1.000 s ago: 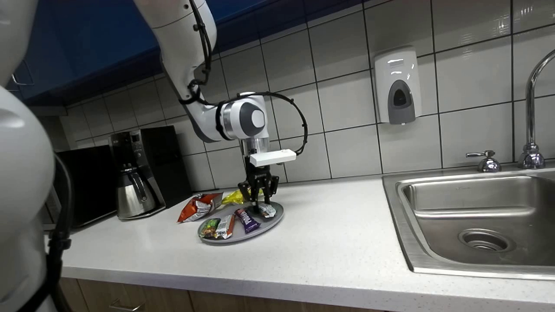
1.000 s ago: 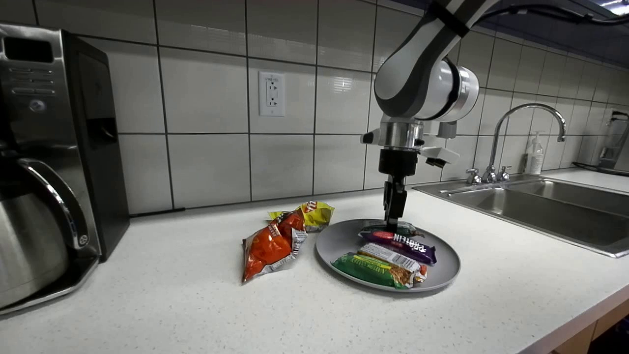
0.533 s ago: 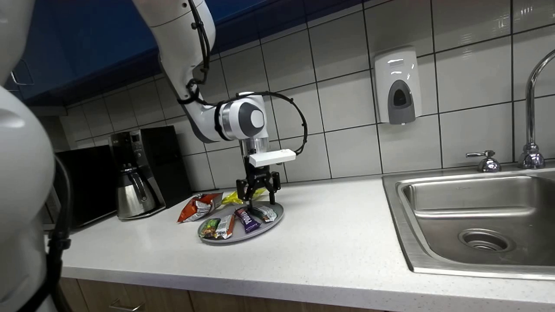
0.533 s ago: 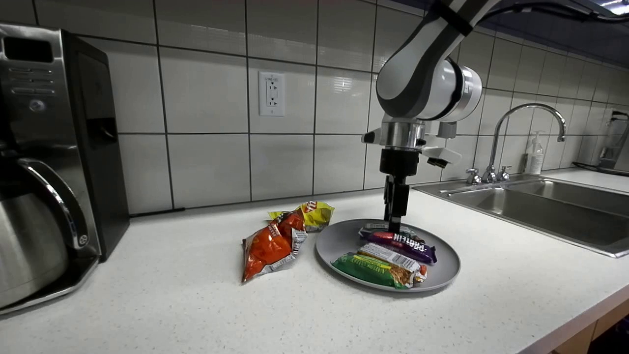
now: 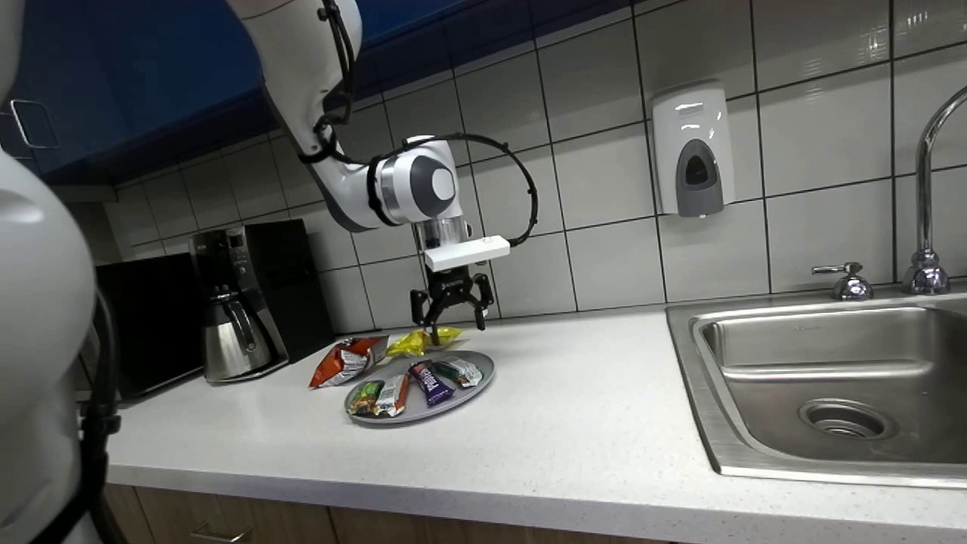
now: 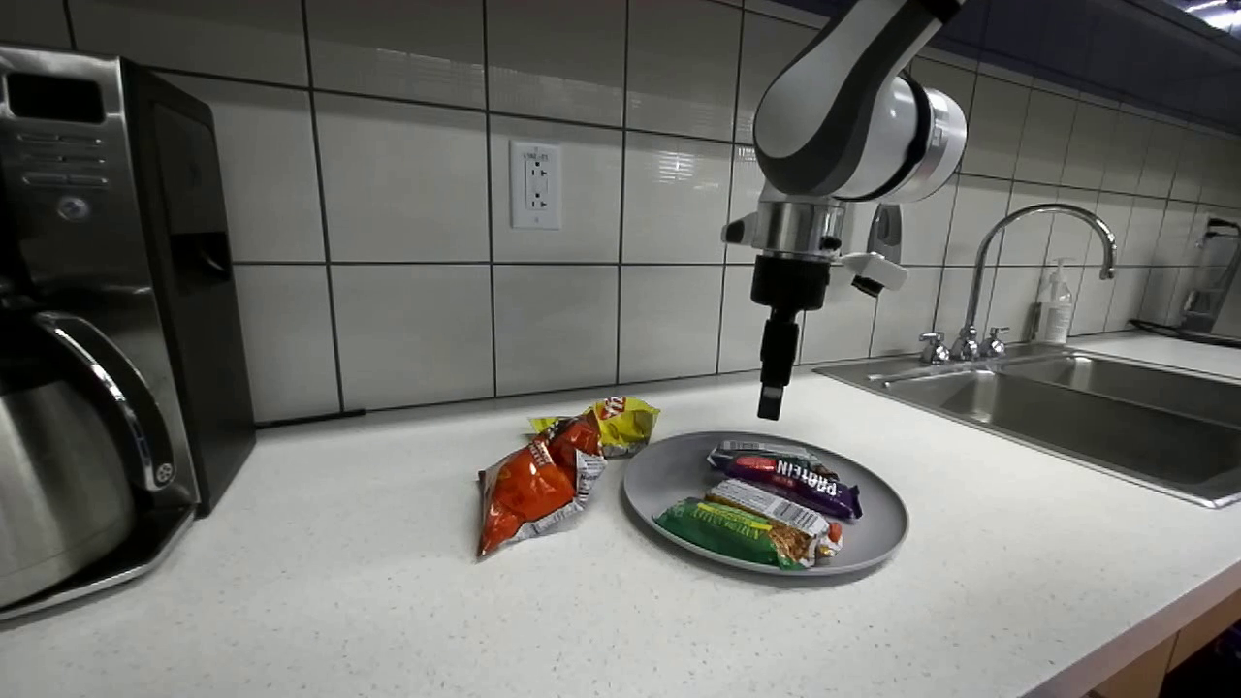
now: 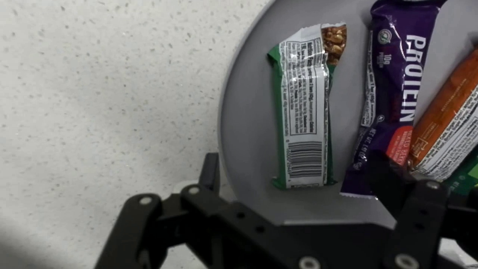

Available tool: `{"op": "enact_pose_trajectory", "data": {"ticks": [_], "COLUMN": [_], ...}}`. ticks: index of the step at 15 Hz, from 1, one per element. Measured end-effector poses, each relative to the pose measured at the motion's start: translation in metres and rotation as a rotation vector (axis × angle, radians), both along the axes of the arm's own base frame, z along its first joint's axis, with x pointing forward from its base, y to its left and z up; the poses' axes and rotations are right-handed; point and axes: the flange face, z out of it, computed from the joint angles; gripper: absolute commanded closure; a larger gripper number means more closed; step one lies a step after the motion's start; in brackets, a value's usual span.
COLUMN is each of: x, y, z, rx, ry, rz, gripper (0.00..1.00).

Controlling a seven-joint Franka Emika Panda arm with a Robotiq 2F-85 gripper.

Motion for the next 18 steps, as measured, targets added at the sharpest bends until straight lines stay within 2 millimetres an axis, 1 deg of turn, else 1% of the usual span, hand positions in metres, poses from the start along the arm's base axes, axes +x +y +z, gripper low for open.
{"op": "enact_pose_trajectory", "data": {"ticks": [4,8,12,18], "x": [-0.003,-0.017,-0.04,-0.086], "y": [-0.001,0.004,0.026,0.068], "z": [0.015,0.027,0.032,0.046], "rx": [-0.027,-0.054,-0.072,-0.093], "ry": [-0.02,-0.041,-0.062,-0.095], "rz": [-0.087,-0.167,-0.287,-0.437], "gripper": [0.0,0.0,0.0,0.0]}}
